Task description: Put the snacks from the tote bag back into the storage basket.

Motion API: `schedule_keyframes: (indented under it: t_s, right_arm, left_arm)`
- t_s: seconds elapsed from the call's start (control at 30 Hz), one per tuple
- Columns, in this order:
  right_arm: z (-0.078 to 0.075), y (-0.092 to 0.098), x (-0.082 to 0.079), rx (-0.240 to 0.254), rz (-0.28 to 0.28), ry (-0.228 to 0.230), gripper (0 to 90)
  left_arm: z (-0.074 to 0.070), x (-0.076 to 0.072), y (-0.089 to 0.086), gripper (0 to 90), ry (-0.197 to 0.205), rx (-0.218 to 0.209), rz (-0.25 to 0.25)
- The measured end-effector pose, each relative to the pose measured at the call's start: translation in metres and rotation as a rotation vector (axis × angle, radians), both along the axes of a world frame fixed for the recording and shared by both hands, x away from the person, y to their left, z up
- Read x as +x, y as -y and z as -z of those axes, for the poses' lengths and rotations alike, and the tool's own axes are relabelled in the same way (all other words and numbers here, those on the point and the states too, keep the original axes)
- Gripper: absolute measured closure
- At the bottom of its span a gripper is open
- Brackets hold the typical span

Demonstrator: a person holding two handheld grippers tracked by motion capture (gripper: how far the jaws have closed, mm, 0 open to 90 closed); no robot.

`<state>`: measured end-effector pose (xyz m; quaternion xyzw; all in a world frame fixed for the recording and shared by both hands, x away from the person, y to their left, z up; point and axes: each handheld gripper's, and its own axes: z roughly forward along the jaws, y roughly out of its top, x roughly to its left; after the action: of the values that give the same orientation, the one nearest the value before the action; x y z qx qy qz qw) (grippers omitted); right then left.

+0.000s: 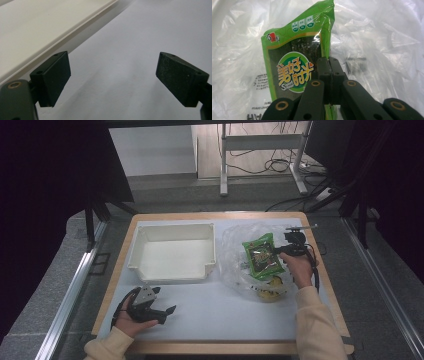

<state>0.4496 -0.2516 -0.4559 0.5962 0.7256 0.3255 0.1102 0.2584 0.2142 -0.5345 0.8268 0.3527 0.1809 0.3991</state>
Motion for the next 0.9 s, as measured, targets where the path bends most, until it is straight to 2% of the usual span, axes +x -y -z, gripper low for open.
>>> schedule_keyframes:
  t_s: [0.57, 0.9]
  right_arm:
    - [-0.017, 0.014, -0.011, 0.102, 0.012, 0.121, 89.9]
    - [-0.026, 0.015, -0.017, 0.153, 0.002, 0.161, 89.9]
  left_arm:
    - [0.000, 0.000, 0.000, 12.4, 0.000, 0.003, -0.002]
    - [0.000, 0.000, 0.001, 12.4, 0.002, 0.010, 0.002]
